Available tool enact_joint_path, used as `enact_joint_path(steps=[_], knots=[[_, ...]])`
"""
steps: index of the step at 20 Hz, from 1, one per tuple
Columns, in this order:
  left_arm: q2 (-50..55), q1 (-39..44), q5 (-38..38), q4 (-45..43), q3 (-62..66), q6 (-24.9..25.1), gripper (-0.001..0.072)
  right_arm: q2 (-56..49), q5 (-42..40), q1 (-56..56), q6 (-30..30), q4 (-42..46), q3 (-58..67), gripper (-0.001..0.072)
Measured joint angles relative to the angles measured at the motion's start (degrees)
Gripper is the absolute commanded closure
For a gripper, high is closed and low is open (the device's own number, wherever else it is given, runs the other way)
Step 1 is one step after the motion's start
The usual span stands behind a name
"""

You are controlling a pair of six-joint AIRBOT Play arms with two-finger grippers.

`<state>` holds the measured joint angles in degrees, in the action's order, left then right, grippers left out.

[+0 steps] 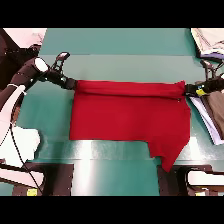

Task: Fold the shirts.

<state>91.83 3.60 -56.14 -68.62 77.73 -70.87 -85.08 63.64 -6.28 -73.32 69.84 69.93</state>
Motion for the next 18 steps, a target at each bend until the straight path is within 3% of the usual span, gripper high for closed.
enact_joint_path(steps=[4,9,13,18], knots=[[-0.79,-0.20,-3.08,-0.63,0.11,-2.80,0.0094,0.96,2.34,-0.90,0.00,-3.80,-1.44,0.0299],[-7.43,-6.67,-13.25,-1.38,-2.12,-3.41,0.0093,8.59,11.26,-7.02,0.61,-5.35,-3.02,0.0302],[-15.50,-13.03,-18.43,5.79,-15.08,-0.96,0.0093,15.85,15.72,-11.93,2.12,-5.81,-7.56,0.0303],[-22.69,-15.50,-18.45,10.69,-33.27,1.90,0.0092,20.57,16.94,-13.81,3.45,-10.21,-11.65,0.0304]])
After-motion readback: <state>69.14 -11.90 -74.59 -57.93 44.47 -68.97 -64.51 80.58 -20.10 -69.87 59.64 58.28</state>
